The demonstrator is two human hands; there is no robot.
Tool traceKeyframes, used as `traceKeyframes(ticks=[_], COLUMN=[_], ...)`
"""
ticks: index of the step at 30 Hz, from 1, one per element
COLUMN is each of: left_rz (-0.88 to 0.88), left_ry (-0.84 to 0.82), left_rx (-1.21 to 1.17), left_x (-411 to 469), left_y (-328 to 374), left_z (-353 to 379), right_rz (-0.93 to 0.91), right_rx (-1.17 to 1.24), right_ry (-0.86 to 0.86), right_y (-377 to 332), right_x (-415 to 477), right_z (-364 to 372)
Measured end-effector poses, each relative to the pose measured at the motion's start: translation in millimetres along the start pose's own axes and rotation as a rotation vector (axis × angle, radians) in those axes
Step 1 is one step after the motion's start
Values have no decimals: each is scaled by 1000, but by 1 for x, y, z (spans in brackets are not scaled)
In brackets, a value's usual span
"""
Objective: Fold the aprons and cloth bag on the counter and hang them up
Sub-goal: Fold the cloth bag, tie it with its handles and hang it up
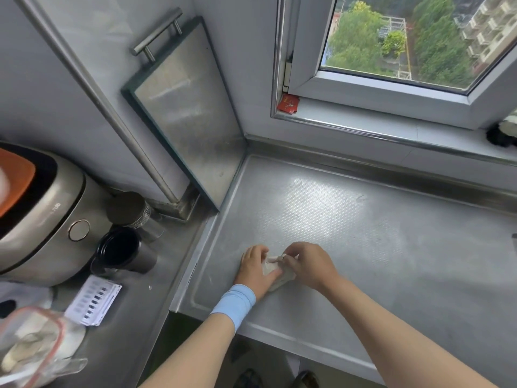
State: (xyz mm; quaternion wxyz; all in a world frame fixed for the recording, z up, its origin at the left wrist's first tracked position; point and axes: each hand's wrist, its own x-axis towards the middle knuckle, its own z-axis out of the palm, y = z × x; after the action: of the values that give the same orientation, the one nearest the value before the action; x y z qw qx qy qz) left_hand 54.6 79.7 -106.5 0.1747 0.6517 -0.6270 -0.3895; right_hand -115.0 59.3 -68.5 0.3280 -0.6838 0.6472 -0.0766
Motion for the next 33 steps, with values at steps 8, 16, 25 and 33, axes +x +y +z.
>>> traceKeyframes(ticks=[8,16,25,33], left_rz=[-147,-12,182,347], left_ry=[-290,-407,-319,-147], left_rx=[-208,-27,91,282], left_x=[9,31,44,54], left_y=[21,67,112,154], left_z=[-33,-88,-184,-239], right_rz=[3,-95,-10,125], right_rx=[53,-118,469,774], right_ry=[-117,-130,9,104], right_y=[-32,-99,-166,-216], right_x=[8,26,41,58], right_z=[-43,-110,-164,-197])
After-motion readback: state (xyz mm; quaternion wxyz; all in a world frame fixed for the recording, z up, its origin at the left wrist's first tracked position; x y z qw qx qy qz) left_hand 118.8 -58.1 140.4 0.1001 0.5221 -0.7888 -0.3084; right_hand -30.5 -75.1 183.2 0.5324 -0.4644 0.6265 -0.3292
